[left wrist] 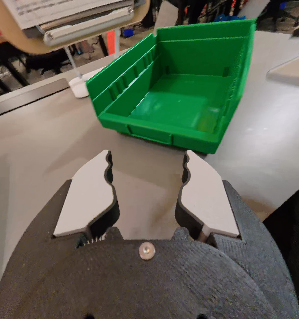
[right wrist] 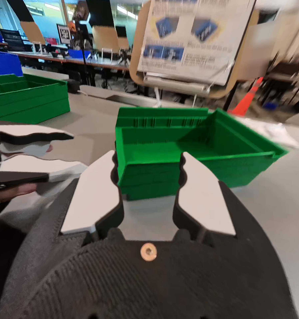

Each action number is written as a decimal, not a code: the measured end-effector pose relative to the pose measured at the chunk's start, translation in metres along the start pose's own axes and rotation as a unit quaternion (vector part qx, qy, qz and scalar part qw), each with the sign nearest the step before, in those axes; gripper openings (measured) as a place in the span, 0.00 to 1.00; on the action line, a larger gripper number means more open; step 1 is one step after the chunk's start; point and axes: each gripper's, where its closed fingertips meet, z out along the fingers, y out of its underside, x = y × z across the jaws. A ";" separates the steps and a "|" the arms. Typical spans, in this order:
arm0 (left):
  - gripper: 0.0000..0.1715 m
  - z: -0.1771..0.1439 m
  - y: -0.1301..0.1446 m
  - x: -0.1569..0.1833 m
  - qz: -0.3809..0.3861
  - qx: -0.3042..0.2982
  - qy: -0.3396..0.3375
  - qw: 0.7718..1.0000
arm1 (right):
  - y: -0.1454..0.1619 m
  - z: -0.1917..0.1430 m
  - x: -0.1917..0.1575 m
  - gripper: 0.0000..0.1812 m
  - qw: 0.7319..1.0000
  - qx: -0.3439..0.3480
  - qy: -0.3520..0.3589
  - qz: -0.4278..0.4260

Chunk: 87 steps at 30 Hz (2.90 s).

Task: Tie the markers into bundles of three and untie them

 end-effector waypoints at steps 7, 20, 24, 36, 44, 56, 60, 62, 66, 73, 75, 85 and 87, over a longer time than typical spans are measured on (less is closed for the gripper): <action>0.45 -0.011 0.030 -0.035 -0.074 -0.043 -0.045 0.995 | 0.000 0.024 -0.007 0.43 0.997 0.011 0.020 -0.079; 0.44 0.010 0.002 -0.011 -0.131 -0.002 0.034 0.991 | 0.017 0.016 0.036 0.41 0.973 -0.022 0.124 -0.191; 0.45 0.025 -0.011 0.011 -0.122 0.007 0.076 0.990 | 0.026 -0.004 0.089 0.40 0.967 -0.054 0.189 -0.165; 0.45 0.035 -0.052 0.046 -0.051 0.086 0.123 0.987 | 0.055 -0.075 0.282 0.29 0.956 -0.081 0.279 -0.048; 0.45 0.035 -0.044 0.040 -0.082 0.069 0.125 0.986 | 0.051 -0.072 0.296 0.28 0.972 -0.056 0.227 -0.036; 0.44 0.011 -0.030 -0.033 -0.123 0.072 0.030 0.989 | 0.081 -0.028 0.323 0.34 0.984 -0.088 0.149 0.034; 0.31 -0.019 -0.036 -0.084 -0.154 0.143 -0.045 0.977 | 0.074 -0.008 0.322 0.35 0.987 -0.078 0.137 0.040; 0.31 -0.026 -0.030 -0.095 -0.168 0.138 -0.052 0.975 | 0.075 0.002 0.320 0.35 0.986 -0.089 0.135 0.030; 0.31 -0.033 -0.022 -0.106 -0.190 0.136 -0.068 0.970 | 0.078 0.010 0.329 0.20 0.979 -0.100 0.179 0.018; 0.30 -0.021 -0.021 -0.093 -0.182 0.119 -0.042 0.975 | 0.078 0.002 0.325 0.08 0.983 -0.096 0.148 0.056; 0.29 -0.018 -0.026 -0.089 -0.173 0.125 -0.037 0.976 | 0.079 -0.003 0.326 0.07 0.981 -0.105 0.157 0.054; 0.29 0.027 -0.045 -0.048 -0.162 0.112 0.036 0.980 | 0.089 -0.078 0.347 0.06 0.946 -0.129 0.292 0.053; 0.29 0.039 -0.048 -0.034 -0.157 0.104 0.058 0.980 | 0.089 -0.090 0.342 0.05 0.947 -0.126 0.293 0.036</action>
